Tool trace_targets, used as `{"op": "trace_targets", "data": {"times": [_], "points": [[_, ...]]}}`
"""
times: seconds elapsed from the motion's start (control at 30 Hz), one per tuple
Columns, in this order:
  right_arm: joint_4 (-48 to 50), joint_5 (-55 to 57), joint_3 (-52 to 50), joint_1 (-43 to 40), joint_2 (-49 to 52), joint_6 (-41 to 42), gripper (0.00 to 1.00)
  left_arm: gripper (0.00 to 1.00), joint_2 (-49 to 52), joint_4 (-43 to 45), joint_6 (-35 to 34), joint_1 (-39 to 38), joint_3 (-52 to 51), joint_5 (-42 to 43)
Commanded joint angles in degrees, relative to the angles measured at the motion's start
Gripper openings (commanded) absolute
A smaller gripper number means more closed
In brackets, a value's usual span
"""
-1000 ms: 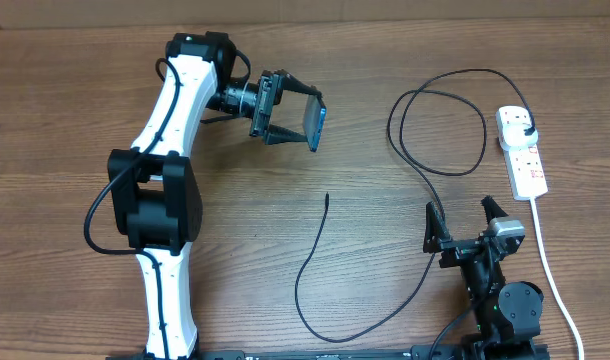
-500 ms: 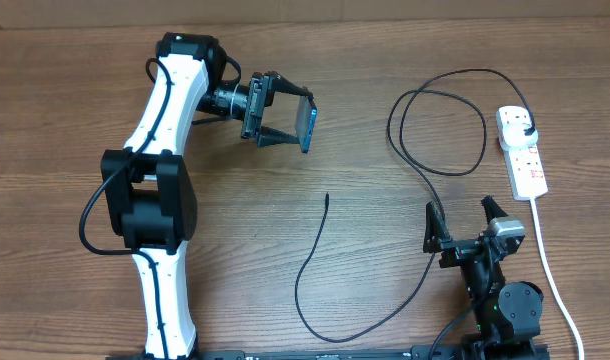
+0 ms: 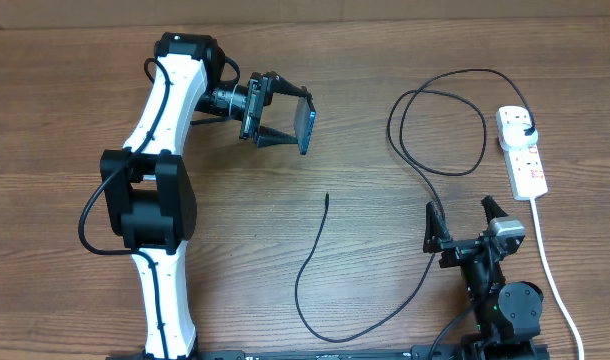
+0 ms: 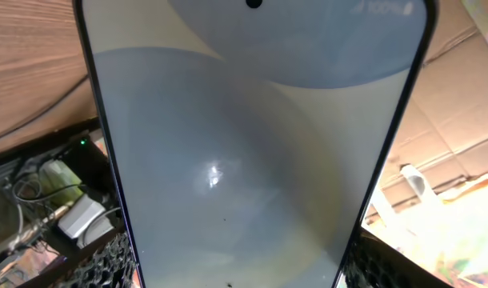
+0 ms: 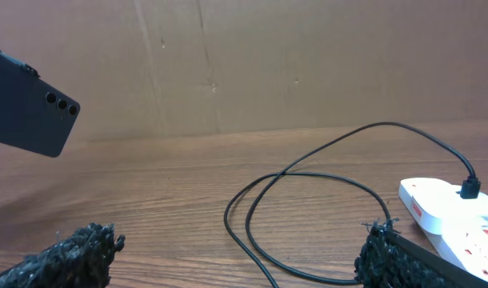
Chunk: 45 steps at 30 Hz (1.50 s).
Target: Plug charger to phone and switch on socket
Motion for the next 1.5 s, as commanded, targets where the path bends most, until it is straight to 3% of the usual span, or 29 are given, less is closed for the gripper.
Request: {"op": "trace_targets", "data": {"times": [0.0, 0.3, 0.73, 0.93, 1.27, 1.47], "points": [[0.28, 0.57, -0.61, 0.26, -0.50, -0.24, 1.00, 0.04, 0.15, -0.17, 1.38, 0.22, 1.62, -1.88], [0.28, 0.57, -0.61, 0.26, -0.50, -0.24, 1.00, 0.04, 0.15, -0.17, 1.40, 0.13, 1.62, -7.32], [0.48, 0.52, -0.61, 0.26, -0.50, 0.02, 1.00, 0.04, 0.15, -0.17, 2.69, 0.13, 1.62, -7.63], [2.14, -8.96, 0.11, 0.26, -0.50, 0.07, 1.00, 0.04, 0.15, -0.17, 2.67, 0.13, 1.62, -7.61], [-12.74, -7.72, 16.63, 0.26, 0.63, 3.17, 1.00, 0.04, 0.15, -1.44, 2.67, 0.13, 1.62, -7.63], [-22.47, -5.44, 32.09, 0.26, 8.81, 2.99, 1.00, 0.04, 0.15, -1.44, 2.69, 0.13, 1.62, -7.69]]}}
